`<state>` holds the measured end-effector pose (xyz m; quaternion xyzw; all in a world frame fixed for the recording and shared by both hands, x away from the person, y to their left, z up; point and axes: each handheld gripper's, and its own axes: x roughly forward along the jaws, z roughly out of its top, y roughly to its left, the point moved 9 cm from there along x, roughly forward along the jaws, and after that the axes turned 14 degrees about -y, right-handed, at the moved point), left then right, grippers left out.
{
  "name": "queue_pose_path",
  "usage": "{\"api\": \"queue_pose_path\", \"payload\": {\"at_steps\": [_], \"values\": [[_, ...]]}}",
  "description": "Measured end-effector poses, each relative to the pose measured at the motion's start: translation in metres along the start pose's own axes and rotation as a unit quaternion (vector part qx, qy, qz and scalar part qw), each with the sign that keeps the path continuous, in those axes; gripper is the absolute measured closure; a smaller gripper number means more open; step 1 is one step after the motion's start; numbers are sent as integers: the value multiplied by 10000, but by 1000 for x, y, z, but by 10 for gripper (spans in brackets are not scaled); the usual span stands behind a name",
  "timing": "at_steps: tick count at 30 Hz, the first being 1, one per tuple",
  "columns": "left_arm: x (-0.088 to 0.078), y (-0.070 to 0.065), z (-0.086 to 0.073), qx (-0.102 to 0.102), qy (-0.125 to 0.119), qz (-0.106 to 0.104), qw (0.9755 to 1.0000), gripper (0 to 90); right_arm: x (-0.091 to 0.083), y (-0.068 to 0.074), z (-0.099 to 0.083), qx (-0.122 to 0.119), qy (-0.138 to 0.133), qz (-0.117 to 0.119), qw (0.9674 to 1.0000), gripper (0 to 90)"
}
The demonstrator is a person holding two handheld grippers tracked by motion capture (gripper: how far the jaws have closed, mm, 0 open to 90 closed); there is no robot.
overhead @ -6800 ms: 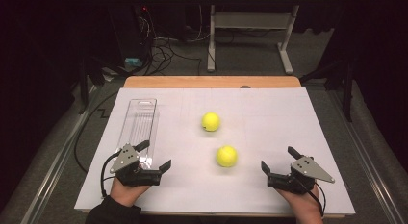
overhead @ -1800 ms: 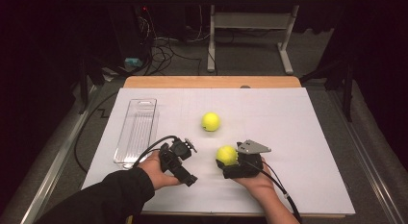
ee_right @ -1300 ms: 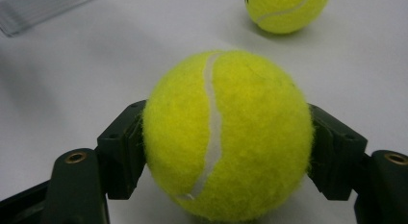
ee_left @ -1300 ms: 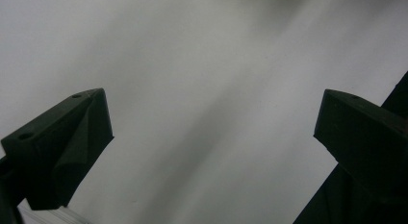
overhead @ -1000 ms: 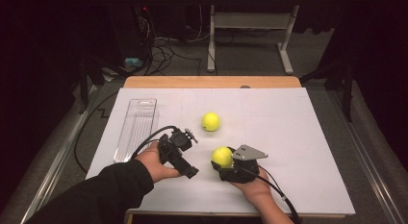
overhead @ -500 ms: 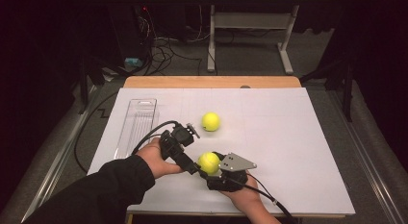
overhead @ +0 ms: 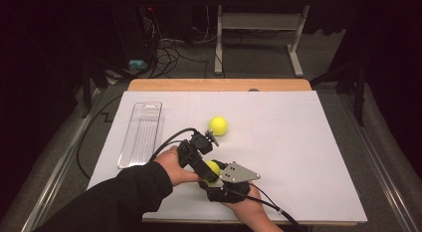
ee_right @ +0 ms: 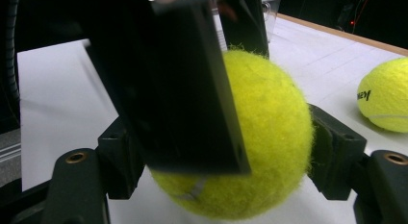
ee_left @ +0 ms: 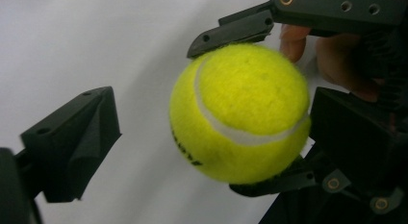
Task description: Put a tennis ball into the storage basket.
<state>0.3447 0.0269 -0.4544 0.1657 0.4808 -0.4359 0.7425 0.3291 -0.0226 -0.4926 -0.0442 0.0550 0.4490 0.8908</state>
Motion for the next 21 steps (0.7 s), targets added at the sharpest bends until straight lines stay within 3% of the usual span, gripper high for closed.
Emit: {"api": "queue_pose_path", "payload": {"at_steps": [10,17,19,20,21], "values": [[9,-7,-3,-9,188,-220,9996,247,-1,-3,3,49,-80,-88,9999,272],[9,-6,-2,-14,167,-205,9996,260,-1,-5,3,29,-77,-78,9999,264],[8,-6,-1,-28,142,-209,9997,260,-1,-4,3,40,-129,-29,9999,233],[7,-5,0,-79,79,-177,9998,260,0,-5,5,76,-167,-41,9998,129],[6,-4,1,-84,76,-163,9998,260,0,-5,4,62,-158,-32,9999,98]]}}
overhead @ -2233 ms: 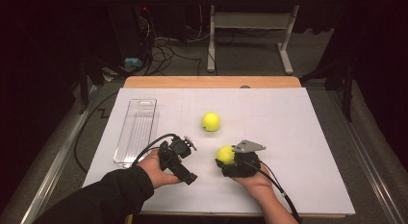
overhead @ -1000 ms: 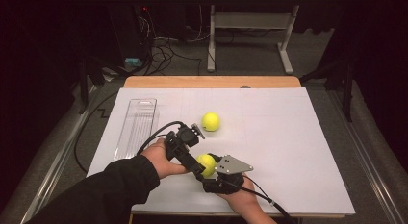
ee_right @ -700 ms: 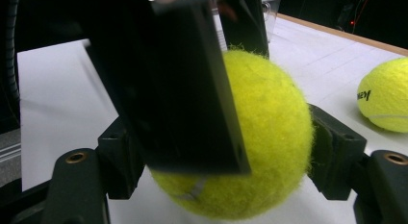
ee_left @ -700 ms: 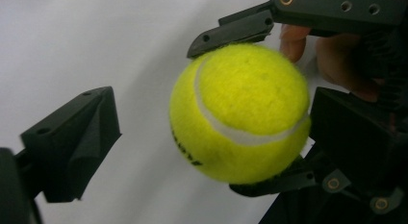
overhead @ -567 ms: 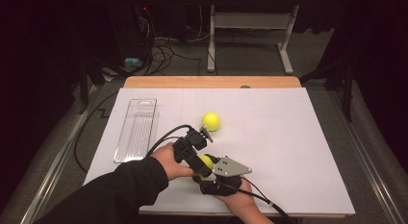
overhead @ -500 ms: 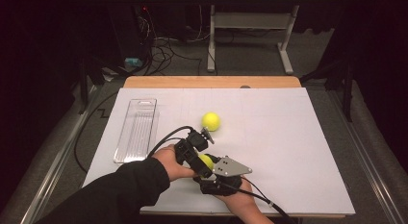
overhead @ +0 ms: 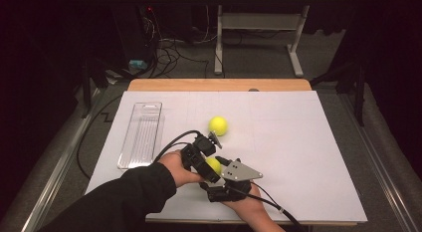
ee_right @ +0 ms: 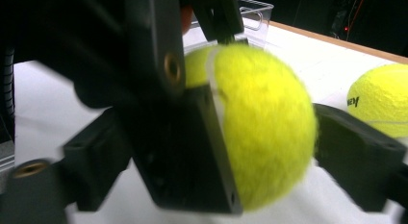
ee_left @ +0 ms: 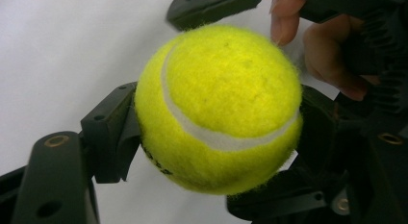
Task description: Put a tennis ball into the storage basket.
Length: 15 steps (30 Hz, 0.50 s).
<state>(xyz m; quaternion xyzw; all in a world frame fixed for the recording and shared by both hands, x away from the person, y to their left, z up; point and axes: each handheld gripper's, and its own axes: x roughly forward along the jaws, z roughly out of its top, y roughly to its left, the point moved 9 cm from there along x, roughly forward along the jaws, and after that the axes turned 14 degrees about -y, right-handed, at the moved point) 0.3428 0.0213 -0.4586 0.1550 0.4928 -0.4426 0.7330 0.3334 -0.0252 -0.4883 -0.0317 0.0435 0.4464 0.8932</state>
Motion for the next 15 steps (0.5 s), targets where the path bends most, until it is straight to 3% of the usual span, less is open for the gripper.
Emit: {"api": "queue_pose_path", "payload": {"at_steps": [1,3,10,15], "values": [[0,0,0,0,0,0,10000,260,0,0,0,0,0,0,10000,98],[-3,4,1,-46,-17,41,10000,260,0,-3,-1,54,19,-50,10000,0],[-10,15,-1,-140,-44,163,9998,260,-10,-11,-4,19,48,-143,9999,0],[-18,27,-4,-295,-57,288,9991,261,-28,-30,-4,-53,70,-355,9993,0]]}}
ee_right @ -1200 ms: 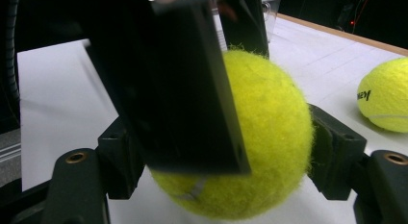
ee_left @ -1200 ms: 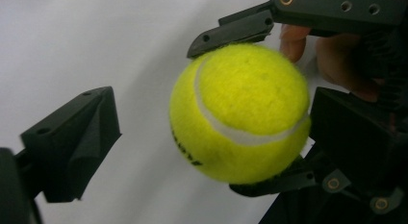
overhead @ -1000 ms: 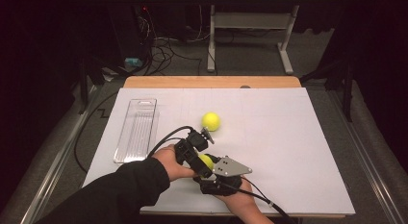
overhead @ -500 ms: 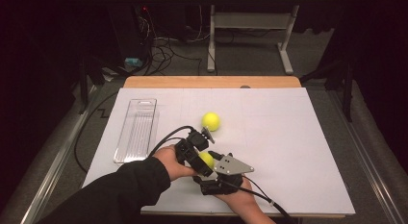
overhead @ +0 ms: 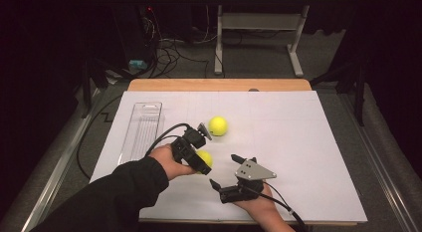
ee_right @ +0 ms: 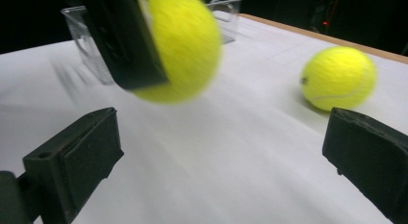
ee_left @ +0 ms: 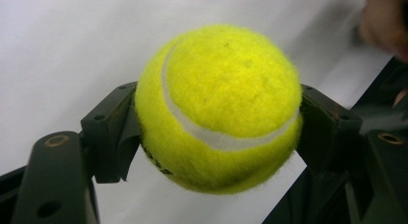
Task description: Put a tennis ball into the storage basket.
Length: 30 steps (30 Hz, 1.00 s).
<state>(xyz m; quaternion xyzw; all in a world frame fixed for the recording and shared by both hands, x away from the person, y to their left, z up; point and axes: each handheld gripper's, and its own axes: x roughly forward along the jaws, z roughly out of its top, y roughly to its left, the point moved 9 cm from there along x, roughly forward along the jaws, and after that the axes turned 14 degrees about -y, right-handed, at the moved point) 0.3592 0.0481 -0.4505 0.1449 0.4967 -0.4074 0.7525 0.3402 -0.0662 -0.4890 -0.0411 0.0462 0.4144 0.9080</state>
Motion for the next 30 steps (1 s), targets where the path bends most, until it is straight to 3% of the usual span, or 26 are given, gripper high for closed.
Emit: {"api": "queue_pose_path", "payload": {"at_steps": [8,10,21,30], "values": [[-14,19,-6,-102,59,190,9998,260,-22,-28,-4,-45,9,-369,9993,0],[-17,24,-8,-140,60,233,9996,260,-25,-30,-5,-18,37,-398,9992,0],[-45,60,-19,-406,131,490,9979,260,-56,-62,-17,-96,203,-796,9966,0],[-69,100,-30,-775,106,806,9937,260,-77,-80,-20,-70,221,-1033,9944,0]]}}
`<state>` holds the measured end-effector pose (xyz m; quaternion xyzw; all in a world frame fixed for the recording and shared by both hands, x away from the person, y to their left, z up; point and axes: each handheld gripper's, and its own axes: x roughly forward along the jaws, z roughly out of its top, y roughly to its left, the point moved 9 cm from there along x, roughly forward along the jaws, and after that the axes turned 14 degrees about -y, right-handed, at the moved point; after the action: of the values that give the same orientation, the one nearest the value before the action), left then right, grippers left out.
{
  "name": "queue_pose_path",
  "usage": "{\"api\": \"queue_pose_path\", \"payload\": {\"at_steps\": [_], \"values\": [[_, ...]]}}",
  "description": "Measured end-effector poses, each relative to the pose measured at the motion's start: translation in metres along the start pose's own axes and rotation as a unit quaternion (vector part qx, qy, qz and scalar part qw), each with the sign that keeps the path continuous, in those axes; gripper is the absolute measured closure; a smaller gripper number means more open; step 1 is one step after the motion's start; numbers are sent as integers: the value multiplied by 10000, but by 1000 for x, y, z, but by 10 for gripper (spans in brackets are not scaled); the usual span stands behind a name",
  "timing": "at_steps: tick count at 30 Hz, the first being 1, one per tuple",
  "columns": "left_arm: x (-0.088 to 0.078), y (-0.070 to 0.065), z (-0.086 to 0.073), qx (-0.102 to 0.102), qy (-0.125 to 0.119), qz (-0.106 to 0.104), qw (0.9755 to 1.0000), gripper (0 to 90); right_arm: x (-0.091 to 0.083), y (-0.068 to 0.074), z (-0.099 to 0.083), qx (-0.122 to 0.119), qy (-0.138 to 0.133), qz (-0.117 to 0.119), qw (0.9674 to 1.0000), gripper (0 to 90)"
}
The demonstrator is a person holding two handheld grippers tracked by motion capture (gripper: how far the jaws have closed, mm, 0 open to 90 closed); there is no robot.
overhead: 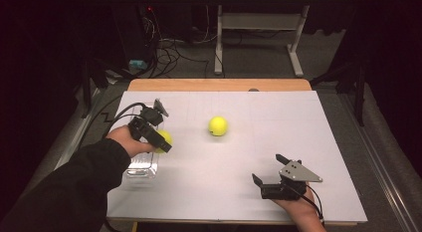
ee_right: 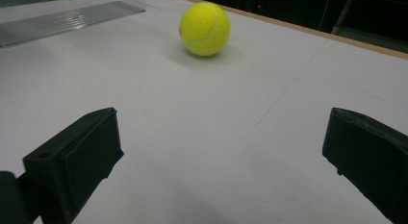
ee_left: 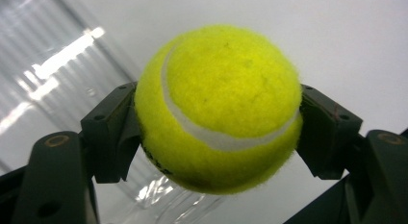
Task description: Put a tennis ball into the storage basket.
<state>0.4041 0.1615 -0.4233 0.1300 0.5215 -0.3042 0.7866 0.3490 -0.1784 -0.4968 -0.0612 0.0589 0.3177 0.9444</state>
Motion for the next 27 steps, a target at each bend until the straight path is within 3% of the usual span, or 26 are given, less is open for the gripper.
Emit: {"api": "queue_pose_path", "payload": {"at_steps": [12,19,27], "values": [[-9,53,-4,-475,58,394,9981,260,-5,-9,-4,-47,43,-97,9999,0],[-8,69,-3,-585,98,542,9968,260,-5,-9,-5,-70,74,-98,9999,0],[12,81,-1,-628,223,682,9954,259,-3,-6,-7,-100,119,-55,9999,0]]}}
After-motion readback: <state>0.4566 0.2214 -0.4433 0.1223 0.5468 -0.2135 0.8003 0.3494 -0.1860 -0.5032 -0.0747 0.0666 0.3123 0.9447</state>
